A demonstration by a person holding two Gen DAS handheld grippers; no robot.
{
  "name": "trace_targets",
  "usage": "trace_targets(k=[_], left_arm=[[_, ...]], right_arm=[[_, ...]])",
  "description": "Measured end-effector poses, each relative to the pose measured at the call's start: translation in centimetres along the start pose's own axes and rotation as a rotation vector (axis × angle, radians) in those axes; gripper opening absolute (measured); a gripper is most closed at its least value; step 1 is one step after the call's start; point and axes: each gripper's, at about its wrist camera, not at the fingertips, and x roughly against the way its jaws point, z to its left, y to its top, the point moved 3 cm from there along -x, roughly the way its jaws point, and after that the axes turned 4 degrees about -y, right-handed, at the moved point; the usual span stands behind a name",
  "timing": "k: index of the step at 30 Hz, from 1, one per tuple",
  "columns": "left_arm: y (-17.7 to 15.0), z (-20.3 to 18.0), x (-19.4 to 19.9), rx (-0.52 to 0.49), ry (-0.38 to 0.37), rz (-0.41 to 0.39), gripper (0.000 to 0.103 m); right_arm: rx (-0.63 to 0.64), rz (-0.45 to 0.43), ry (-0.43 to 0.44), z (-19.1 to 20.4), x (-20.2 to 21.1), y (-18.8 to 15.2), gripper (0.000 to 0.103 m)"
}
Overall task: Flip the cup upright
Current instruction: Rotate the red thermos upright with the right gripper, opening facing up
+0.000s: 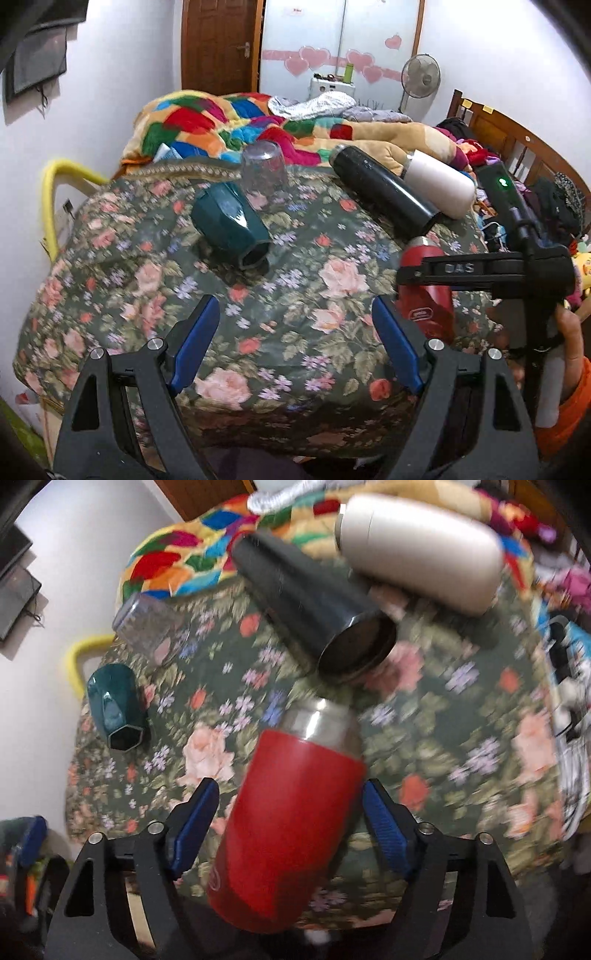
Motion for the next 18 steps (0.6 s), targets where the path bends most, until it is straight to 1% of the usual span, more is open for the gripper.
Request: trace_targets(k=[3,7,10,18], left_arm=[[-0.2,-0.4,-0.4,-0.005,0.002,0.009,0.084],[-0.1,-0.8,-0.3,-0.01,0.003,0.006,0.084],[0.2,-1.0,0.1,-0.014,0.012,-0.008,0.084],[1.2,-1.3,1.3,-0.012,0.022,-0.047,0.084]], right_arm=[[0.02,0.011,-0.004,0.4,-0.1,0.3,0.067],[0.055,0.013,-0.02,0.9,-0.6,0.7,0.066],[0.099,-0.007,-0.034,1.3,-0.3,0.7,0.065],[0.192,-0.172,-0.039,3.0,4.8,0.4,0.06]])
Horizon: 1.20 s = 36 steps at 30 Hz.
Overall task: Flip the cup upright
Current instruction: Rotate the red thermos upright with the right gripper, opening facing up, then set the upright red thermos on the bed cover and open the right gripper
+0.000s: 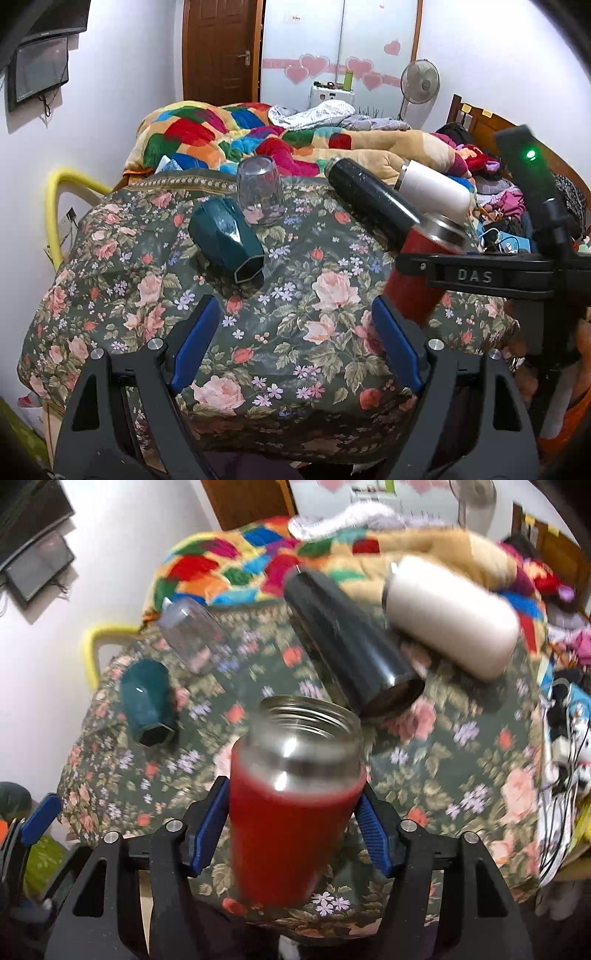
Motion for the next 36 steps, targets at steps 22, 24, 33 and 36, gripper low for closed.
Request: trace_targets(k=[22,24,33,36], left_arm=[[0.6,0.0,-0.2,0.003,0.008,-0.013,0.084],[0.5,0.1,-0.3,-0.001,0.015,-0.009,0.084],[0.4,0.9,-0.9,0.017,0.03,0.005,0.084],[0.5,1.2,-1.0,0.024,0.035,0.006,0.084]], right_arm=[[0.17,-0.051,-0.049,2.2,1.5,0.8,0.059],[0.18,-0.021,-0.053,2.3,0.4,0.5,0.059],[0.206,0.003,-0.054,3.0,-1.7,0.8,0.059],[0.218,0.002,-0.048,3.4,-2.0,1.0,0.061]])
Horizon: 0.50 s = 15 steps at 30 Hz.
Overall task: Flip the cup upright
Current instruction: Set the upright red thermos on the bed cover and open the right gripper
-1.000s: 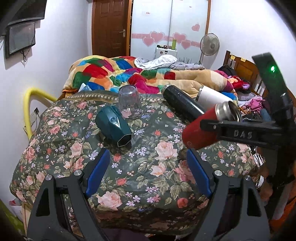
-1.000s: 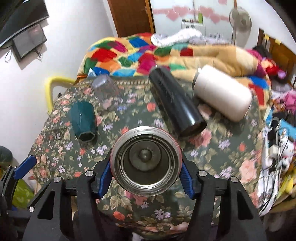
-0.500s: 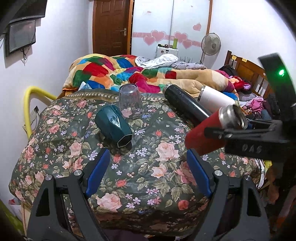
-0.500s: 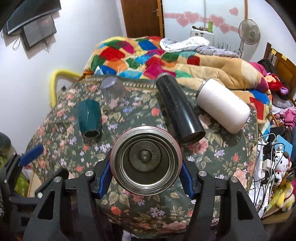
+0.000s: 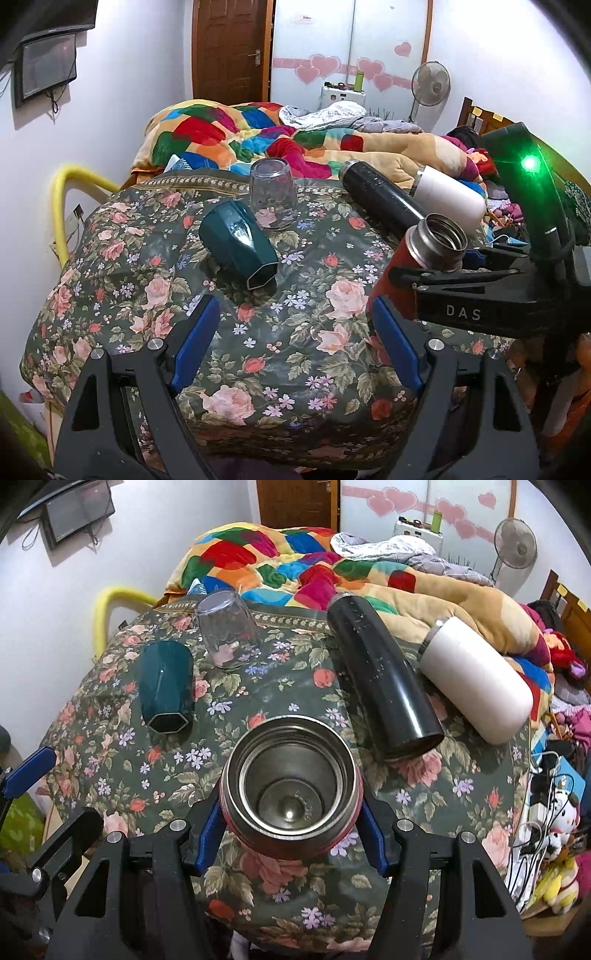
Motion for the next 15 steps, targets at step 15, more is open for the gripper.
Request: trace_targets(k=[15], left_arm=[[1.2,-1.0,3.0,-0.006,-0.012,-0.052,0.084]], right_arm=[[-0.05,-0.03,0.077,-0.9,3.9,-0.2,0.064]])
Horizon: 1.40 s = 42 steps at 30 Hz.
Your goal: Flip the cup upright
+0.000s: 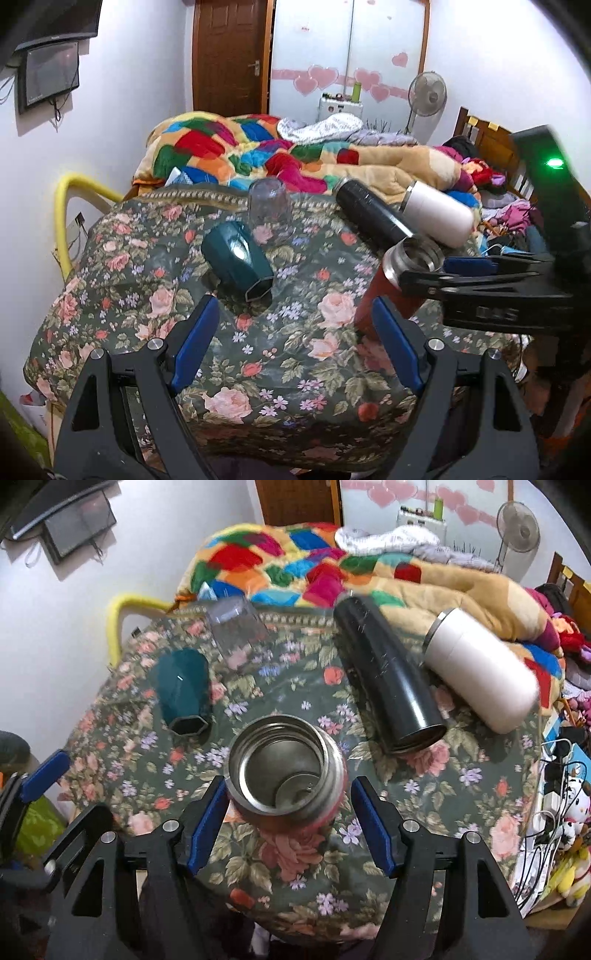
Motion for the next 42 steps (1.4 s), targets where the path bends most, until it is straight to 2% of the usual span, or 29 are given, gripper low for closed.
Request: trace_targets(k=[3,6,14,16,21,26,27,29,42], left_arm=[[1.0,-0.8,1.8,-0.005,-0.015,-0.042,0.084],[2.2,-1.9,4.5,-0.012,-0.031,-0.107,0.084],[5.1,-5.3,14.6,-0.049,-0.085,-0.36,0.084],[5.4,-6.1,16.9,-0.065,-0.081,-0.421,0.085],[4.9,-7.6,21.7,-0.098,-0.059,-0.544,0.094],[3.8,-8.3,23.7,-0.109,-0.016,-0.594,0.103],[3.6,-8.3,23.9,-0.108,-0.009,-0.599,0.103],[3.3,-8.2,24.1,-0.102,-0.005,-0.598,0.103],[2.2,-7.5,24.8,-0.067,0.006,-0.587,0.103]], right_arm=[[0.022,-0.088,-0.002,0.0,3.9,-0.1,0.064],[0.035,-0.215,-0.018,-0.1,9.0,-0.3,0.064],[-0.01,-0.584,-0.055,-0.8,22.2,-2.2,0.065],[-0.024,-0.661,-0.069,-0.6,24.5,-3.0,0.066],[-0.047,-0.808,-0.123,0.2,28.1,-4.9,0.079],[-0.06,-0.875,-0.171,0.9,29.0,-5.9,0.092],[-0.063,-0.88,-0.179,1.0,29.0,-6.0,0.098],[-0.074,-0.892,-0.195,0.9,29.0,-6.3,0.103],[-0.065,-0.883,-0.219,1.1,29.5,-8.4,0.103]])
